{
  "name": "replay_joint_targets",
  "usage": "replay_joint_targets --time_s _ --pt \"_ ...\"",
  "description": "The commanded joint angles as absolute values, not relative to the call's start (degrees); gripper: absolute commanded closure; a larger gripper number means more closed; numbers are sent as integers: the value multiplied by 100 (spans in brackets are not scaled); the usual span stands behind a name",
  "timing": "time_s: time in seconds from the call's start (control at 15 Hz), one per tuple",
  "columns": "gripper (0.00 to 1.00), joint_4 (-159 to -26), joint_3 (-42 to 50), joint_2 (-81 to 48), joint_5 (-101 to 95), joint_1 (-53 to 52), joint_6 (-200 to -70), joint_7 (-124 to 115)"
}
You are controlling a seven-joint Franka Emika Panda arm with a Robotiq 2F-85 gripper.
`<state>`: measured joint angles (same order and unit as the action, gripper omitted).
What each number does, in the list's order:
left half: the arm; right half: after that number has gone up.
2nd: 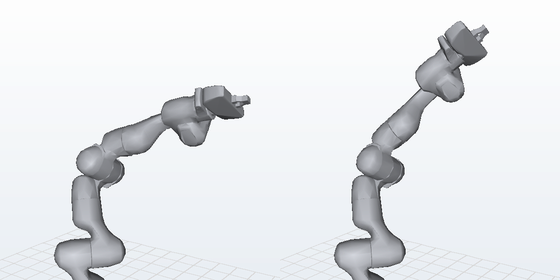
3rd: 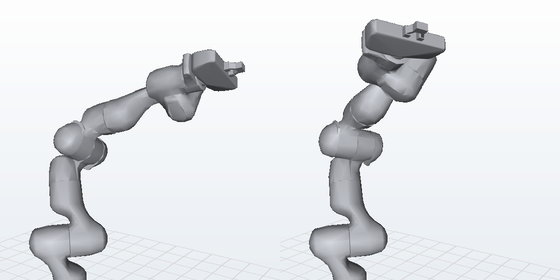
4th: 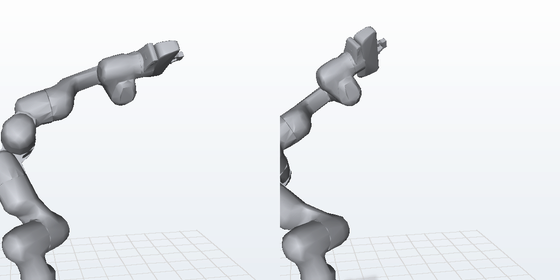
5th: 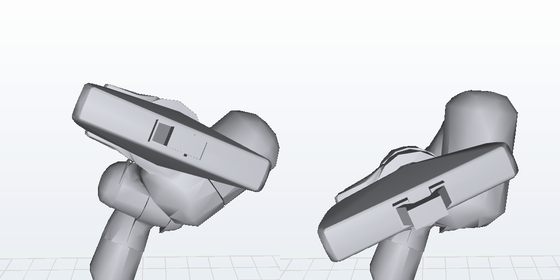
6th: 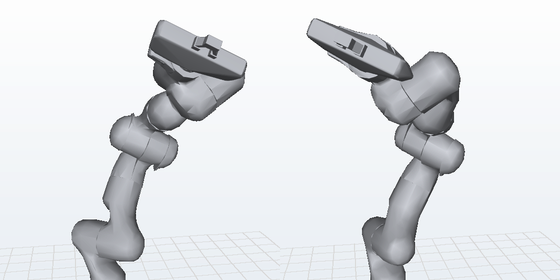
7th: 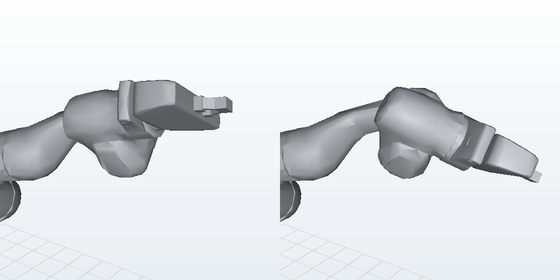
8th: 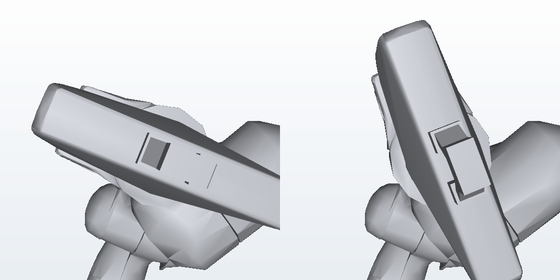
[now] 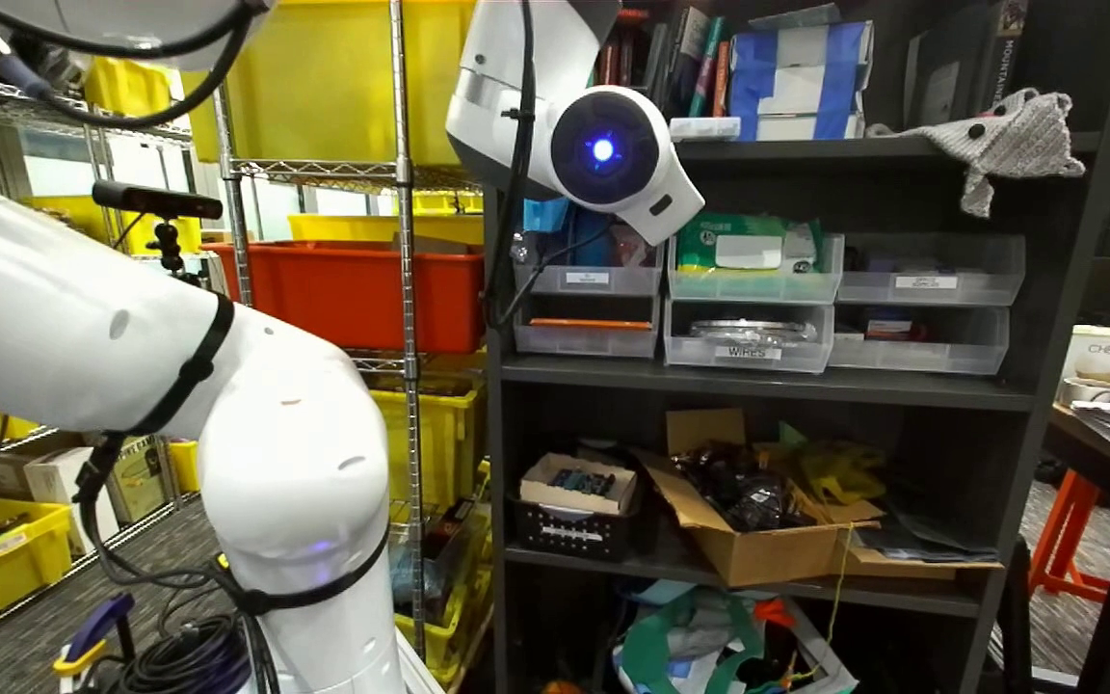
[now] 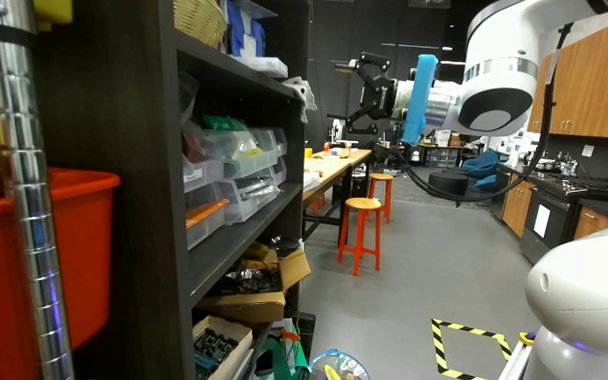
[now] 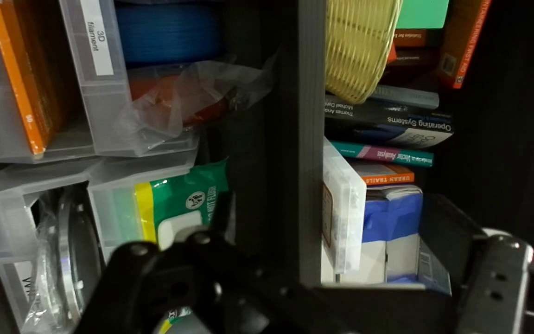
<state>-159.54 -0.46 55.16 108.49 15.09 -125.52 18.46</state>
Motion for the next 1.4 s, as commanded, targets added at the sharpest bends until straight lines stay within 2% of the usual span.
replay_joint_targets --time_s 0.0,0.67,1.33 --pt "0 -15955 -67 5514 10837 1554 -12521 1817" --pt "0 -15219 -760 5507 9573 1447 -14423 -709" --pt "0 -14317 -1032 4820 9392 938 -14906 -1238"
